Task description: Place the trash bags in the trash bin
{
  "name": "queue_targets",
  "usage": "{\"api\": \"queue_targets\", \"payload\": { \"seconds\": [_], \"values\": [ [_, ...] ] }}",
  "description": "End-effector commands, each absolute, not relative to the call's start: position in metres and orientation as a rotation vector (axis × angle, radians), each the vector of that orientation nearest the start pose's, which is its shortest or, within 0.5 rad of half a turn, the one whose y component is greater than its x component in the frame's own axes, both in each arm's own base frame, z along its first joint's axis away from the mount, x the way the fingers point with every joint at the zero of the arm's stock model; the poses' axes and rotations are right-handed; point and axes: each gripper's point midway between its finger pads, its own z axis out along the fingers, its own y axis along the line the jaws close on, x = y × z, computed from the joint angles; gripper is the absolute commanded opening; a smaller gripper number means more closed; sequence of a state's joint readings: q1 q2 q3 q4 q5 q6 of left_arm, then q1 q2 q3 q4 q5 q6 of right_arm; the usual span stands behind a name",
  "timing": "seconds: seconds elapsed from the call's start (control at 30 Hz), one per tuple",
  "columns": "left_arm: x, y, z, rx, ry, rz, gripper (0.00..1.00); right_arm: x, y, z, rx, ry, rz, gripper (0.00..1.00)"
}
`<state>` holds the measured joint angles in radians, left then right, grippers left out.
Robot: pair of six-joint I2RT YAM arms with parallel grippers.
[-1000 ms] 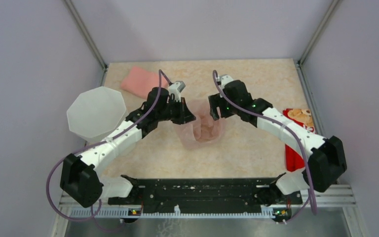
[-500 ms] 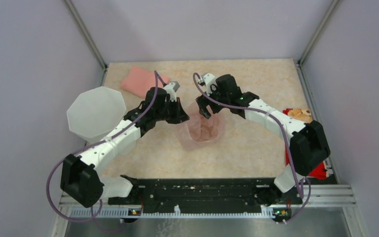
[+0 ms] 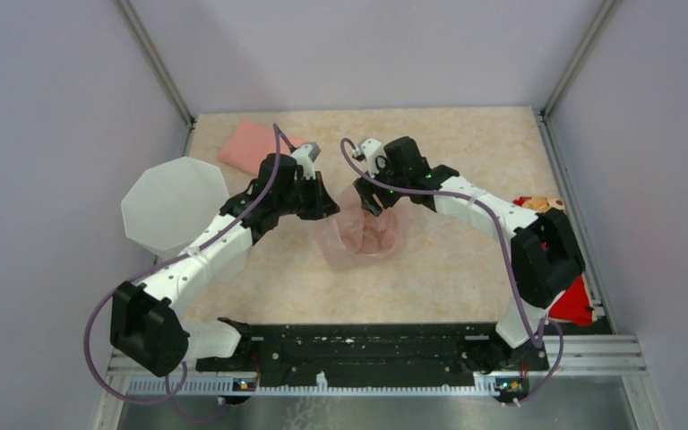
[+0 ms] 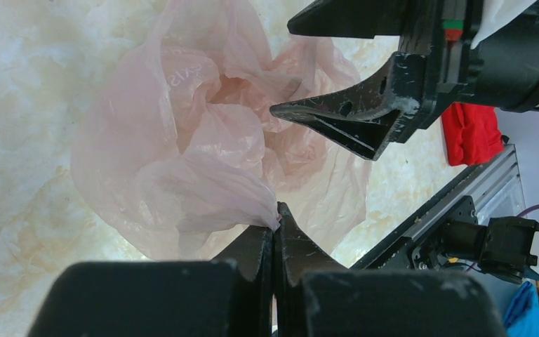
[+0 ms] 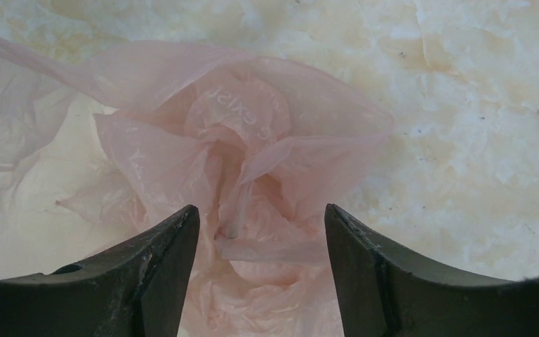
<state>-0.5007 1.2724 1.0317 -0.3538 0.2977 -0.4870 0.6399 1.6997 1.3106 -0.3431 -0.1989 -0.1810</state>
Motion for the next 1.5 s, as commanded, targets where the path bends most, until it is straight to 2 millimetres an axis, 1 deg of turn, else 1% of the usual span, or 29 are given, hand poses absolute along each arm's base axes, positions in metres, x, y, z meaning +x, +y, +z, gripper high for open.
{"api": "queue_targets", "payload": {
  "seconds": [0.0, 0.07, 0.13, 0.2, 0.27, 0.3, 0.33, 0.47, 0.5, 0.57, 0.63, 0.7, 0.8, 0.87, 0.93, 1.0, 1.03, 1.07, 1.13, 1.23, 1.27, 1.3, 1.4, 1.47],
  "values": [
    [0.298, -0.243, 0.222, 0.218, 2.213, -0.891, 0.00, 0.354, 0.298, 0.131, -1.019, 2.127, 0.465, 0.63],
    [0.299, -0.242, 0.223, 0.214, 2.211, -0.891, 0.00, 0.356, 0.293, 0.132, -0.971, 2.145, 0.440, 0.56],
    [0.299, -0.242, 0.224, 0.214, 2.207, -0.894, 0.00, 0.360, 0.289, 0.139, -0.907, 2.160, 0.416, 0.41],
    [0.300, -0.243, 0.227, 0.217, 2.200, -0.899, 0.00, 0.365, 0.283, 0.155, -0.830, 2.162, 0.400, 0.24],
    [0.301, -0.244, 0.231, 0.221, 2.190, -0.903, 0.00, 0.371, 0.276, 0.177, -0.745, 2.154, 0.379, 0.07],
    [0.303, -0.244, 0.233, 0.222, 2.184, -0.903, 0.00, 0.372, 0.273, 0.190, -0.699, 2.148, 0.372, 0.01],
    [0.303, -0.244, 0.235, 0.222, 2.179, -0.904, 0.00, 0.374, 0.267, 0.202, -0.638, 2.146, 0.355, 0.00],
    [0.306, -0.247, 0.252, 0.233, 2.144, -0.922, 0.00, 0.371, 0.245, 0.250, -0.449, 2.111, 0.353, 0.00],
    [0.307, -0.248, 0.257, 0.237, 2.133, -0.928, 0.00, 0.369, 0.240, 0.259, -0.416, 2.106, 0.358, 0.00],
    [0.309, -0.249, 0.266, 0.240, 2.109, -0.935, 0.00, 0.363, 0.232, 0.270, -0.377, 2.095, 0.369, 0.00],
    [0.311, -0.250, 0.273, 0.241, 2.092, -0.937, 0.00, 0.355, 0.227, 0.277, -0.355, 2.092, 0.380, 0.00],
    [0.313, -0.251, 0.275, 0.240, 2.085, -0.935, 0.00, 0.350, 0.222, 0.281, -0.306, 2.099, 0.387, 0.00],
    [0.315, -0.254, 0.269, 0.245, 2.095, -0.948, 0.00, 0.340, 0.216, 0.274, -0.205, 2.150, 0.403, 0.00],
    [0.314, -0.258, 0.260, 0.248, 2.111, -0.969, 0.00, 0.329, 0.224, 0.261, -0.207, 2.181, 0.483, 0.00],
    [0.312, -0.261, 0.247, 0.244, 2.135, -0.996, 0.00, 0.318, 0.230, 0.242, -0.226, 2.218, 0.524, 0.00],
    [0.311, -0.264, 0.233, 0.239, 2.168, -1.015, 0.00, 0.315, 0.228, 0.223, -0.230, 2.249, 0.510, 0.00],
    [0.310, -0.265, 0.226, 0.240, 2.187, -1.018, 0.00, 0.314, 0.228, 0.217, -0.234, 2.253, 0.507, 0.00],
    [0.309, -0.265, 0.220, 0.237, 2.203, -1.020, 0.00, 0.314, 0.228, 0.214, -0.244, 2.250, 0.508, 0.00],
    [0.309, -0.265, 0.209, 0.236, 2.227, -1.012, 0.00, 0.315, 0.228, 0.206, -0.256, 2.256, 0.500, 0.06],
    [0.313, -0.261, 0.200, 0.218, 2.242, -0.979, 0.00, 0.319, 0.232, 0.200, -0.290, 2.262, 0.495, 0.09],
    [0.314, -0.260, 0.199, 0.215, 2.245, -0.974, 0.00, 0.320, 0.233, 0.199, -0.301, 2.264, 0.492, 0.12],
    [0.315, -0.260, 0.197, 0.210, 2.248, -0.971, 0.00, 0.321, 0.233, 0.200, -0.311, 2.261, 0.489, 0.17],
    [0.318, -0.260, 0.197, 0.208, 2.249, -0.970, 0.00, 0.327, 0.230, 0.204, -0.332, 2.242, 0.450, 0.43],
    [0.320, -0.261, 0.197, 0.211, 2.248, -0.971, 0.00, 0.332, 0.229, 0.208, -0.355, 2.227, 0.422, 0.57]
  ]
}}
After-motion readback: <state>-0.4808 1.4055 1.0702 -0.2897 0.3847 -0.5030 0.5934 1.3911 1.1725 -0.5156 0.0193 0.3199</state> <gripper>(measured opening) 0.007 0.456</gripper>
